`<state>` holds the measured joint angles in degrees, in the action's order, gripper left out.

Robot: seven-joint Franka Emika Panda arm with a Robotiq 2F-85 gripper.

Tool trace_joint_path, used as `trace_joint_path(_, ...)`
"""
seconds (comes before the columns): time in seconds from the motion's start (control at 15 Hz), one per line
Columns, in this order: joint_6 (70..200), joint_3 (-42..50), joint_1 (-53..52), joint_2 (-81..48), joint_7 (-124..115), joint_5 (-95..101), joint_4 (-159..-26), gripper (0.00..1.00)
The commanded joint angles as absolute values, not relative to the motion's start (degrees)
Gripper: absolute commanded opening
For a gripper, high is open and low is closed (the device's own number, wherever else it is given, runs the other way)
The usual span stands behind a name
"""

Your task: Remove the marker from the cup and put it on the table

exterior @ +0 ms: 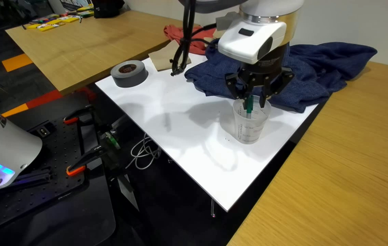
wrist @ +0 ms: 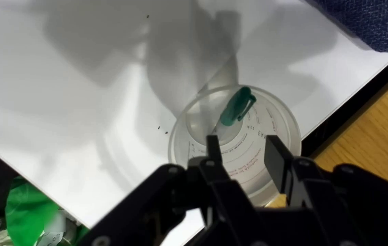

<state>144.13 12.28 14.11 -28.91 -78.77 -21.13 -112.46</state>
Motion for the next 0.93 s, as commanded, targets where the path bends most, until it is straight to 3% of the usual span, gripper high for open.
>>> trace_joint_path(0.0, 143.15, 11.22, 14.90, -30.49, -77.10, -23.41, -110.20, 0.40)
trace_joint_path(0.4, 142.64, 10.17, 15.22, -31.86, -76.58, -24.38, -109.40, 0.42)
trace_joint_path(0.53, 142.60, 10.06, 15.28, -32.16, -76.54, -24.81, -109.19, 0.16)
trace_joint_path(0.67, 142.77, 10.25, 15.25, -32.12, -76.59, -25.09, -109.30, 0.02)
trace_joint_path(0.87, 142.60, 10.86, 15.30, -31.09, -77.02, -25.40, -110.12, 0.04)
